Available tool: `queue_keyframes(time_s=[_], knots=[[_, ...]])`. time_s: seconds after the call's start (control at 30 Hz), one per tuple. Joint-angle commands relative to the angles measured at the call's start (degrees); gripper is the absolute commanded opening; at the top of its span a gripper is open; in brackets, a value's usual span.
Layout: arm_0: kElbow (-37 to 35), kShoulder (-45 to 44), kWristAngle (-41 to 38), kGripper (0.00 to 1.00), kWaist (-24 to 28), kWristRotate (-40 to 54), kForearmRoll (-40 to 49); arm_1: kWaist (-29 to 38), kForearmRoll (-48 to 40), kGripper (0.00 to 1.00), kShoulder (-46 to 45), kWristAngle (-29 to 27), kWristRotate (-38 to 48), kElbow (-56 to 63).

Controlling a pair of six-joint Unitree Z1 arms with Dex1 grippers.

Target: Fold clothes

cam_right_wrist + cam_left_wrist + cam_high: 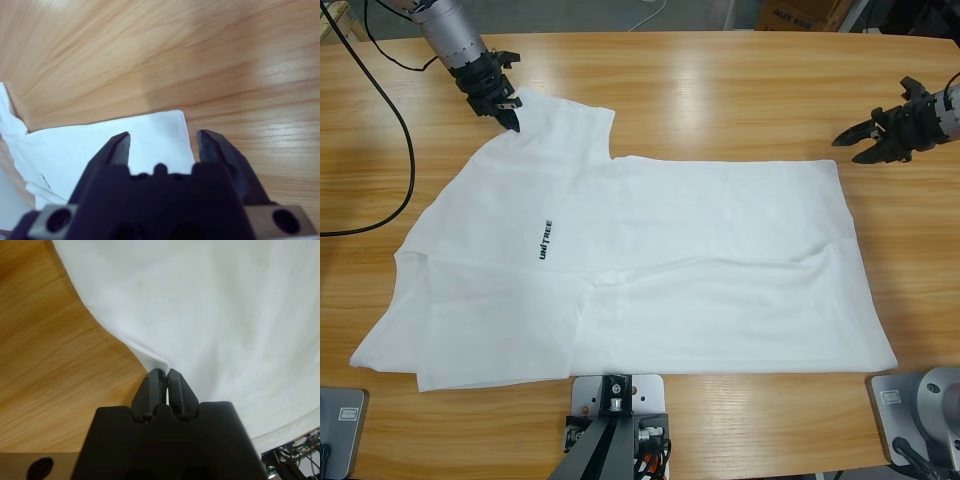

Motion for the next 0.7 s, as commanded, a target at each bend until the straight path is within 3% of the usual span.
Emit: queue_keyframes(time_s=[0.03, 0.33, 0.57, 0.7], knots=[[0.06, 3.79, 0.53, 0.0, -0.5, 0.64, 2.4, -0.82, -2.55, 0.559, 4.49, 1.84, -0.68, 3.03], [0.17, 3.72, 0.6, 0.0, -0.5, 0.66, 2.83, -0.82, -5.69, 0.552, 8.41, 2.76, -1.03, 4.11], [0.17, 3.37, 0.62, 0.0, -0.5, 0.9, 2.93, -0.82, -5.69, 0.026, 8.46, 3.37, -4.51, 4.42], [0.24, 3.14, 0.71, 0.0, -0.5, 1.01, 3.02, -0.82, -5.41, 0.0, 9.13, 3.11, -6.04, 4.42]])
